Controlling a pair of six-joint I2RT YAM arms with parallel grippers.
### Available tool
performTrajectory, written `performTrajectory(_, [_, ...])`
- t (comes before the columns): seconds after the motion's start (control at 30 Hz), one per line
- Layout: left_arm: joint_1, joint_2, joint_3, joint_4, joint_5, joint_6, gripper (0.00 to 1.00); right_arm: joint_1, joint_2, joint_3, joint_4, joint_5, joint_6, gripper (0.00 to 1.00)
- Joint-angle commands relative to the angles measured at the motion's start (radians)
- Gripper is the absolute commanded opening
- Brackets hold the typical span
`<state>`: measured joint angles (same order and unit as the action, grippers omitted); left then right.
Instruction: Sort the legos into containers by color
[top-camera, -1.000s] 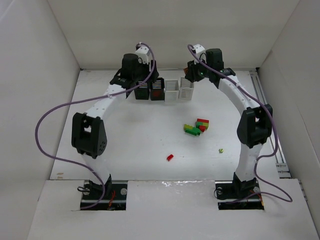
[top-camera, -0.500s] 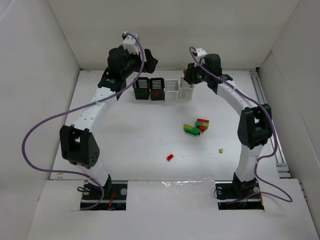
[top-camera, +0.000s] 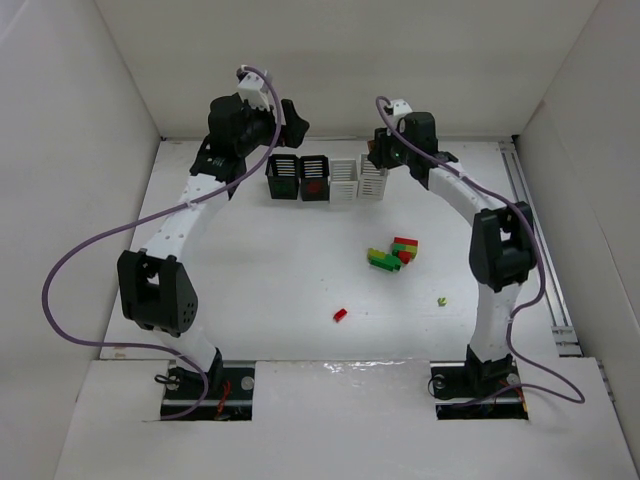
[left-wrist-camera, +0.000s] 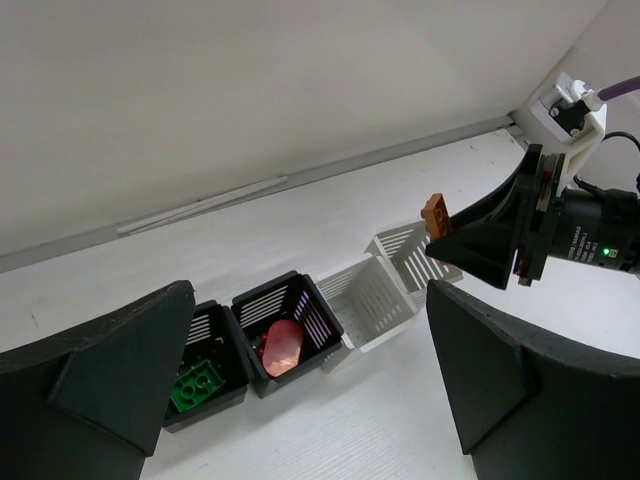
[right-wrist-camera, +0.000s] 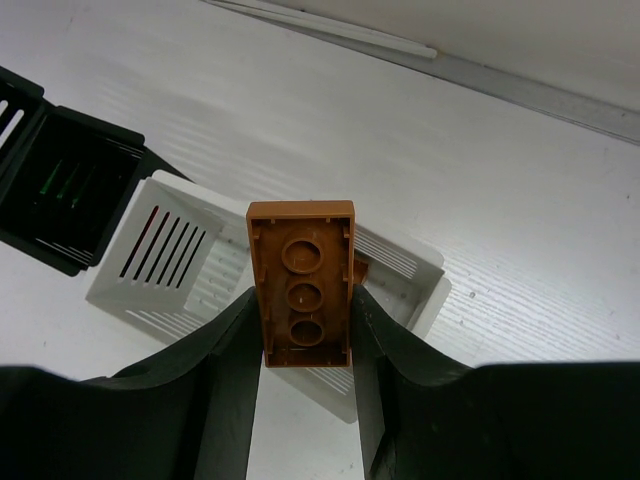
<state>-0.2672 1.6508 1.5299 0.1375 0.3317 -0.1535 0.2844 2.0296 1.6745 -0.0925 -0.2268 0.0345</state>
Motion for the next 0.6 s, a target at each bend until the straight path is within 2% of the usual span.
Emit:
performTrajectory(0.0, [-0.001, -0.016, 0.009, 0.031, -0.013, 0.028, 1.00, 0.019, 0.026, 0.030, 0.068, 0.017, 0.013, 0.36])
performTrajectory(0.1, [-0.001, -0.016, 0.009, 0.031, -0.013, 0.037, 1.00, 0.019, 0.026, 0.039, 0.068, 0.017, 0.013, 0.52])
performTrajectory(0.17, [-0.001, -0.016, 0.000, 0.031, -0.039, 0.037, 1.00, 0.030, 0.026, 0.039, 0.068, 0.017, 0.013, 0.56])
performTrajectory(0.23, [-0.001, -0.016, -0.001, 0.031, -0.054, 0.037, 1.00, 0.030, 0.026, 0.039, 0.068, 0.017, 0.013, 0.69])
performTrajectory(0.33, [-0.001, -0.016, -0.001, 0.021, -0.063, 0.048, 1.00, 0.030, 0.015, 0.039, 0.077, 0.017, 0.013, 0.80])
performTrajectory(0.53, [-0.001, -0.036, -0.001, -0.015, -0.019, 0.048, 1.00, 0.073, -0.155, 0.076, 0.046, 0.075, -0.056, 0.83])
performTrajectory(0.57, [0.012, -0.055, -0.010, -0.025, -0.002, 0.048, 1.00, 0.073, -0.182, 0.076, 0.046, 0.075, -0.056, 0.79])
